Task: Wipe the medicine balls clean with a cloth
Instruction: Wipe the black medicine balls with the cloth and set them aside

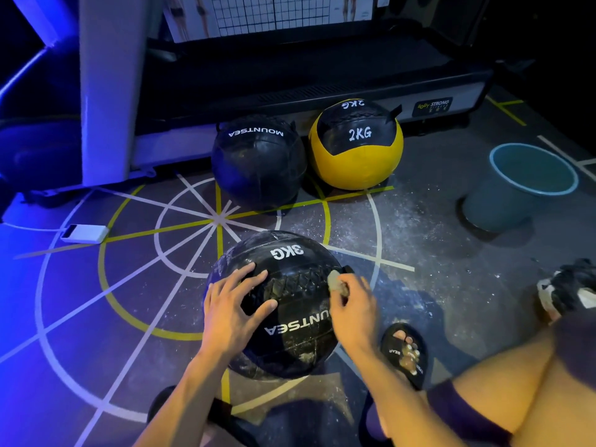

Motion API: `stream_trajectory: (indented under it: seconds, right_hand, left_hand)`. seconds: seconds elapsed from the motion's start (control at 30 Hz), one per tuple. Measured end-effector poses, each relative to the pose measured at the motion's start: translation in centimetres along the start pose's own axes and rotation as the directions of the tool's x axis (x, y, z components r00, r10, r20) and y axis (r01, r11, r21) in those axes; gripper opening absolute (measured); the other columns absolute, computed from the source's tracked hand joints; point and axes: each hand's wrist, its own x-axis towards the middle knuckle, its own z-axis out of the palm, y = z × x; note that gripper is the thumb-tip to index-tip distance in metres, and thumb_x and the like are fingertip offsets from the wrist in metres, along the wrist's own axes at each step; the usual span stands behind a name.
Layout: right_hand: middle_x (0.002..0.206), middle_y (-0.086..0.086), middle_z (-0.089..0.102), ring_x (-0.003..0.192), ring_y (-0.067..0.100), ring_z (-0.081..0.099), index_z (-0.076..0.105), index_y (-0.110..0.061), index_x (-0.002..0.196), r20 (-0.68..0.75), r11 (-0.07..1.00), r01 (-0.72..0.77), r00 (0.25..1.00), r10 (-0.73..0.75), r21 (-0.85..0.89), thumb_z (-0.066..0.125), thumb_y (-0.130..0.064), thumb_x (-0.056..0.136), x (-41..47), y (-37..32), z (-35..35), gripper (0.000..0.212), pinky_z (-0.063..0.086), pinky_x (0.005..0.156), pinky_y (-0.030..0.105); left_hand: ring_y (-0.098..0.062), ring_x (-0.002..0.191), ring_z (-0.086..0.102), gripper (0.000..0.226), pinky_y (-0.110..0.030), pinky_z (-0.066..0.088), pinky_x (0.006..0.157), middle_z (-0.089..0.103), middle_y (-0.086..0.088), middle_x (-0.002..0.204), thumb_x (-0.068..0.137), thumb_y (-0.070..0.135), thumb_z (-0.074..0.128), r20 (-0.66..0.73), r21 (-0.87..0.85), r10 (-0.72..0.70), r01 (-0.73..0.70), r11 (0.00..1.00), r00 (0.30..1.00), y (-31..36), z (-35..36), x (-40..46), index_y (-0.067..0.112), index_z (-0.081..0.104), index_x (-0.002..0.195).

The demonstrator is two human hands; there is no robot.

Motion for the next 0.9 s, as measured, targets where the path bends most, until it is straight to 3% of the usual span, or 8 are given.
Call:
stream_trajectory:
  seconds: [0.1,0.23,0.37,0.43,0.53,0.67,0.8,0.9]
  right_hand:
    - [0.104,-0.009,0.055,0.089,0.009,0.056,0.064,-0.019,0.108,0.024,0.964,0.259,0.965,-0.261,0.066,0.066,-0.007,0.091,-4.0,-2.5,1.7,0.021,0.045,0.072,0.018]
    - [0.109,-0.011,0.055,0.094,0.01,0.053,0.064,-0.023,0.11,0.246,0.793,0.608,0.765,-0.595,0.028,0.061,-0.009,0.09,-5.4,-1.4,1.8,0.025,0.048,0.08,0.019]
    - [0.103,-0.004,0.059,0.077,0.012,0.058,0.067,-0.018,0.109,0.03,0.983,0.173,0.984,-0.175,0.057,0.07,-0.006,0.091,-1.0,2.0,1.0,0.022,0.044,0.061,0.009]
    - [0.099,-0.002,0.06,0.073,0.013,0.058,0.065,-0.019,0.104,-0.047,0.992,-0.044,0.998,0.05,0.115,0.068,-0.005,0.092,-0.5,1.9,1.4,0.019,0.04,0.056,0.008]
    - [0.099,-0.008,0.054,0.081,0.01,0.058,0.063,-0.022,0.108,-0.059,0.985,0.091,0.995,-0.083,0.148,0.067,-0.007,0.091,-3.6,-1.1,2.6,0.023,0.043,0.066,0.013]
    - [0.108,-0.011,0.056,0.096,0.005,0.055,0.064,-0.025,0.116,0.152,0.899,0.431,0.886,-0.437,0.072,0.064,-0.009,0.092,-4.8,-0.1,1.8,0.028,0.047,0.081,0.016]
    - [0.092,-0.004,0.064,0.081,0.019,0.066,0.068,-0.028,0.1,0.036,0.983,-0.127,0.992,0.123,0.129,0.066,-0.013,0.095,1.0,2.5,1.9,0.015,0.04,0.061,0.021]
    - [0.093,-0.01,0.064,0.083,0.009,0.063,0.067,-0.026,0.101,0.04,0.976,-0.097,0.995,0.091,0.195,0.065,-0.017,0.096,0.1,-0.2,2.3,0.01,0.043,0.062,0.017]
  left_hand:
    - [-0.013,0.14,0.04,0.065,-0.049,0.029,0.117,0.042,0.027,0.154,0.082,0.082,0.052,-0.004,-0.021,-0.016,0.016,1.0,1.0,-1.0,-0.6,0.3,0.05,0.056,0.139]
    - [-0.015,0.141,0.041,0.065,-0.055,0.03,0.117,0.041,0.027,0.154,0.083,0.082,0.05,0.031,-0.008,-0.02,0.02,1.0,0.999,-2.0,-1.4,0.6,0.049,0.055,0.14]
    - [-0.012,0.14,0.041,0.063,-0.05,0.031,0.117,0.043,0.025,0.152,0.082,0.08,0.053,0.018,-0.055,-0.025,0.025,0.998,1.0,-2.0,-1.6,0.2,0.051,0.054,0.137]
    - [-0.009,0.138,0.039,0.063,-0.046,0.031,0.116,0.042,0.025,0.152,0.081,0.08,0.053,0.012,-0.064,-0.027,0.028,0.998,1.0,-1.7,-1.4,-0.2,0.05,0.054,0.137]
    - [-0.008,0.138,0.038,0.063,-0.042,0.029,0.114,0.043,0.024,0.152,0.081,0.079,0.053,-0.001,-0.09,-0.03,0.03,0.995,1.0,-1.8,-1.5,-0.4,0.049,0.054,0.136]
    - [-0.014,0.14,0.042,0.061,-0.05,0.034,0.115,0.043,0.023,0.153,0.082,0.078,0.055,0.019,-0.089,-0.042,0.044,0.995,0.999,-3.6,-2.2,-0.9,0.05,0.053,0.136]
    - [-0.011,0.139,0.043,0.06,-0.053,0.038,0.113,0.046,0.02,0.151,0.081,0.078,0.057,0.029,-0.094,-0.035,0.037,0.995,0.999,-4.0,-2.7,-1.5,0.049,0.054,0.134]
    - [-0.011,0.138,0.043,0.055,-0.05,0.038,0.113,0.047,0.019,0.151,0.08,0.076,0.058,0.019,-0.128,-0.025,0.027,0.991,1.0,-4.0,-2.8,-2.2,0.053,0.052,0.13]
